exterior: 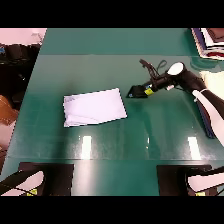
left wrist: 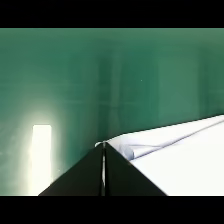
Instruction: Fold the shirts.
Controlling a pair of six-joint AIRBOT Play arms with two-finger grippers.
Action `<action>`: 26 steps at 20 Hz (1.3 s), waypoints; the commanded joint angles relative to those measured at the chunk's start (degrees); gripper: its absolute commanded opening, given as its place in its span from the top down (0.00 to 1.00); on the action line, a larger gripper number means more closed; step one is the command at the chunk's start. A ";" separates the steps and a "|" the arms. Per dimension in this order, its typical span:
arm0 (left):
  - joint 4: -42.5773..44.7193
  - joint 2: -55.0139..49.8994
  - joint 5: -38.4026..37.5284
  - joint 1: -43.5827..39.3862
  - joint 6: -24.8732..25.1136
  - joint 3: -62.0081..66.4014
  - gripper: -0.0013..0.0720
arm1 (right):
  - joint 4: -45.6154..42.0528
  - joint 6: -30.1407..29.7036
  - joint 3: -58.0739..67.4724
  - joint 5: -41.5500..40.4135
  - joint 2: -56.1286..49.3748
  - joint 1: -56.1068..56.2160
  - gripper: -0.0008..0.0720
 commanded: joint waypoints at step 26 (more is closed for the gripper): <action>-5.49 0.02 5.77 -20.31 1.29 -0.28 0.95 | 1.11 4.46 19.39 -2.64 1.20 -29.66 0.97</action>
